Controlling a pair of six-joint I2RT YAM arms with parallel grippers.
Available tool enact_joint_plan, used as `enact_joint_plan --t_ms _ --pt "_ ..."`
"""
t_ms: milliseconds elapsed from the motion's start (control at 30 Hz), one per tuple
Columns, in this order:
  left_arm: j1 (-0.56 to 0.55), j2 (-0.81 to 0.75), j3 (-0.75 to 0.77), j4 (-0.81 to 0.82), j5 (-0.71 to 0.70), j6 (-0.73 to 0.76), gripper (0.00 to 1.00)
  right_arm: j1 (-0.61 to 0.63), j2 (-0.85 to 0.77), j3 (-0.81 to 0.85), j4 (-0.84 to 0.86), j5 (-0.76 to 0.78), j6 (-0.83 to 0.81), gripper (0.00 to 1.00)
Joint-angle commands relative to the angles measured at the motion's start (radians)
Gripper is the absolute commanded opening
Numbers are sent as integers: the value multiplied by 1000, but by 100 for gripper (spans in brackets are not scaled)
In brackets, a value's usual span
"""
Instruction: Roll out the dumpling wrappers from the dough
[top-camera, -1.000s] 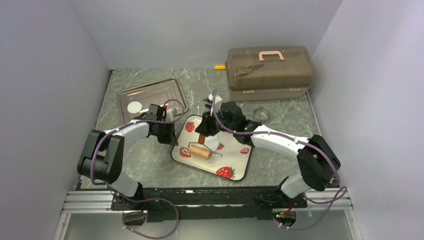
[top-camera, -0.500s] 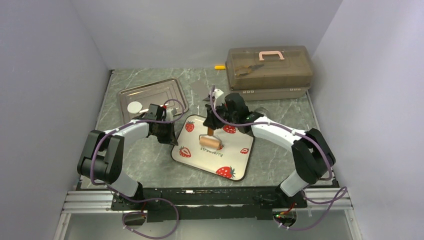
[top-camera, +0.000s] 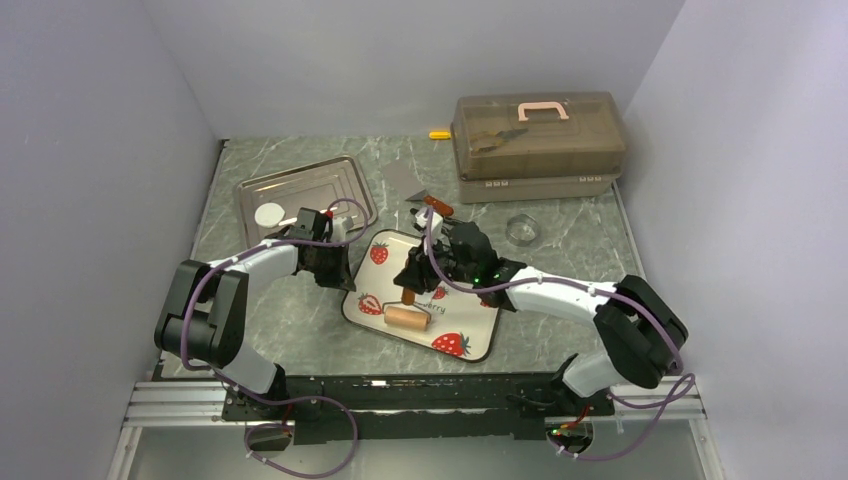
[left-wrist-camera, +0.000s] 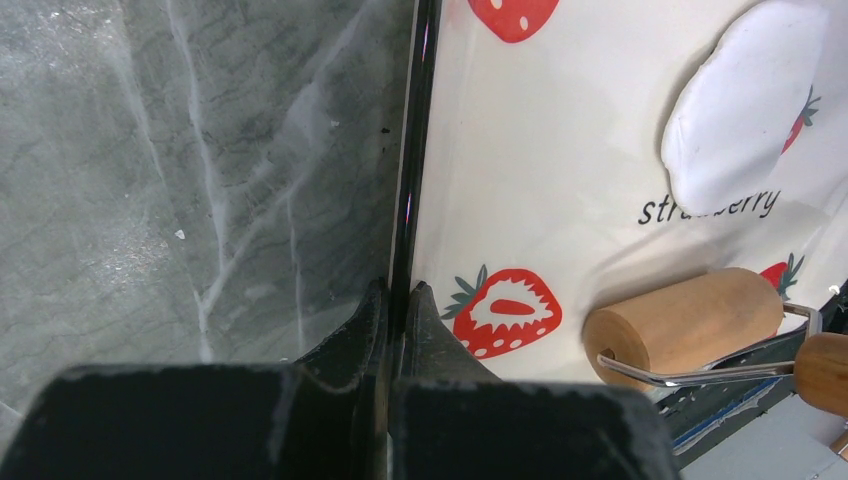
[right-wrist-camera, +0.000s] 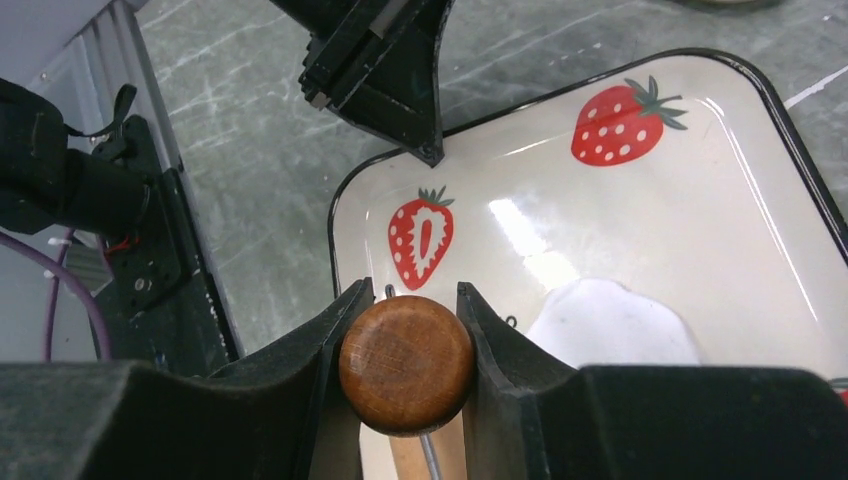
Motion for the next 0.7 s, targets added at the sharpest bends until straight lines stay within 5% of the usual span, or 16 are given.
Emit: enact_joint_plan --t_ms 0,133,233,367,667 --pt "16 -20 4 12 -73 15 0 -3 -38 109 -249 22 -74 0" --pt "16 -27 1 13 -77 15 0 -37 -96 242 -231 13 -11 0" --pt "16 -34 -1 13 -83 14 0 -75 -115 249 -230 206 43 0" --pt "17 -28 1 11 -82 14 0 -73 -120 173 -167 466 41 0" --pt "17 -21 1 10 -77 14 0 -90 -29 -60 -109 603 91 0"
